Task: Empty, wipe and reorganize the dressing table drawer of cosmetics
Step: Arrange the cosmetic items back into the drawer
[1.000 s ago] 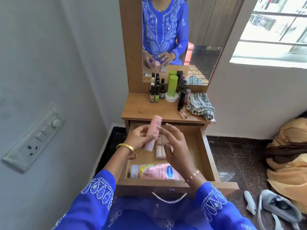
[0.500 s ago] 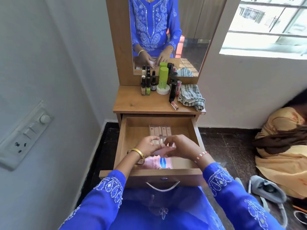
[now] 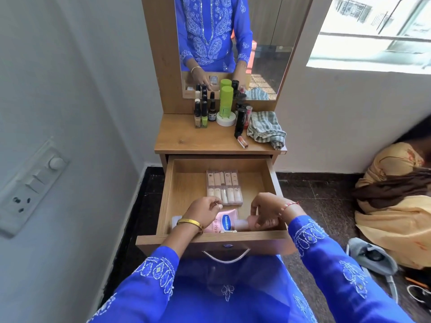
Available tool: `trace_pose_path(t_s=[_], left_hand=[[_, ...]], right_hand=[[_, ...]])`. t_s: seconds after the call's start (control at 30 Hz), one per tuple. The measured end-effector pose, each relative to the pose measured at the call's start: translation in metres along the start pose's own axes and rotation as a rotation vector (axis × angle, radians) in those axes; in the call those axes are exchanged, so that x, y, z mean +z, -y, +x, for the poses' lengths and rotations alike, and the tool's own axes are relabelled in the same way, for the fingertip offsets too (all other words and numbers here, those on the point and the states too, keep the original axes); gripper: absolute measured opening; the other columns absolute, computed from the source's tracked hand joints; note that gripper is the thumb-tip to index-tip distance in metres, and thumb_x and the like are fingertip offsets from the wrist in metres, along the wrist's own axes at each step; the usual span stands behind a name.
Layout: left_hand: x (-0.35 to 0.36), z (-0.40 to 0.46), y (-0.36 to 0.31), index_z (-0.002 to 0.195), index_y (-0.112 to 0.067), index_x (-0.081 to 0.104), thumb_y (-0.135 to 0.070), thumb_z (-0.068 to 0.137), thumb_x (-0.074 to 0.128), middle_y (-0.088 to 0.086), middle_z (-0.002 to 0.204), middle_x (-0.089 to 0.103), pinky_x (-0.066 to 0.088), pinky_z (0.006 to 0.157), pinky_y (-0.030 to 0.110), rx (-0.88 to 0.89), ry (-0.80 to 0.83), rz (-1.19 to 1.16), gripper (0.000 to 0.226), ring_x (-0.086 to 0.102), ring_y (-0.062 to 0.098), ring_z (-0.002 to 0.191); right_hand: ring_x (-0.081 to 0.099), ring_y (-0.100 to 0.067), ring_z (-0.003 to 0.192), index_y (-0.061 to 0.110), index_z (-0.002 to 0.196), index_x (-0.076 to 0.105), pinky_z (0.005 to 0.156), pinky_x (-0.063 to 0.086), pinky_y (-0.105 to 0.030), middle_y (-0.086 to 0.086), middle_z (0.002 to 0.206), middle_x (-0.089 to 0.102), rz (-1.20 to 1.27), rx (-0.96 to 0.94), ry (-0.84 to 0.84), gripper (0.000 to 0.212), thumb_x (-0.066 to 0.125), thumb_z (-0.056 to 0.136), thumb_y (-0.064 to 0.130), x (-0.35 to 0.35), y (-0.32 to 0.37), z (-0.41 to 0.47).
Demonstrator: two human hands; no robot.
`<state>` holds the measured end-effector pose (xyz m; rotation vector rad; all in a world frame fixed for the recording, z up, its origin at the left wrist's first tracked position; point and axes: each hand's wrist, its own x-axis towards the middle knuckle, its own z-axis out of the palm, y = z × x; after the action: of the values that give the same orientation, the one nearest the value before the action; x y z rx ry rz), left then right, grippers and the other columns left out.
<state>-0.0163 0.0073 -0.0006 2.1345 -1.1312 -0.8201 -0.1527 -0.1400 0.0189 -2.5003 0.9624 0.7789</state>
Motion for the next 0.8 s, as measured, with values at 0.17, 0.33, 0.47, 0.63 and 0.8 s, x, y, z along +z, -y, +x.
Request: trace_pose_path(t_s=[0.17,0.33,0.47,0.63,0.8], left_hand=[[0.000,0.001,0.002,0.113,-0.013,0.062,-0.019,0.091,0.051,0.005,0.117,0.065,0.043,0.090,0.023,0.001,-0.020,-0.002,0.026,0.059,0.018,0.108],[0.002,0.003,0.005,0.113,-0.015,0.062,-0.020,0.091,0.051,0.005,0.116,0.065,0.045,0.091,0.027,0.005,-0.035,0.007,0.025,0.058,0.018,0.107],[0.002,0.003,0.005,0.113,-0.014,0.062,-0.021,0.091,0.051,0.005,0.117,0.065,0.047,0.092,0.029,0.009,-0.033,0.007,0.026,0.059,0.019,0.108],[0.002,0.003,0.005,0.112,-0.014,0.063,-0.020,0.091,0.051,0.005,0.115,0.066,0.048,0.091,0.029,0.014,-0.039,0.000,0.025,0.059,0.018,0.106],[0.001,0.001,0.003,0.109,-0.015,0.064,-0.018,0.091,0.051,0.004,0.113,0.066,0.047,0.091,0.028,0.036,-0.045,-0.043,0.023,0.060,0.017,0.105]], right_hand=[[0.053,-0.016,0.078,0.010,0.110,0.066,0.074,0.047,-0.027,-0.001,0.087,0.057,0.002,-0.005,0.032,0.032,0.068,0.079,0.019,0.003,0.003,0.003],[0.054,-0.014,0.071,0.015,0.112,0.066,0.073,0.049,-0.023,-0.010,0.107,0.067,0.049,-0.025,-0.005,0.032,0.066,0.081,0.009,0.006,0.005,0.004],[0.051,-0.012,0.081,0.015,0.105,0.069,0.076,0.041,-0.020,-0.006,0.110,0.066,0.104,-0.093,-0.043,0.023,0.066,0.082,0.014,0.011,0.012,0.006],[0.051,-0.011,0.073,0.012,0.100,0.072,0.061,0.041,-0.017,-0.008,0.100,0.066,0.136,-0.108,0.003,0.021,0.068,0.080,0.012,0.014,0.013,0.005],[0.053,-0.016,0.078,0.011,0.100,0.072,0.072,0.048,-0.027,-0.009,0.096,0.067,0.162,-0.130,-0.018,0.019,0.066,0.082,0.012,0.011,0.016,0.005]])
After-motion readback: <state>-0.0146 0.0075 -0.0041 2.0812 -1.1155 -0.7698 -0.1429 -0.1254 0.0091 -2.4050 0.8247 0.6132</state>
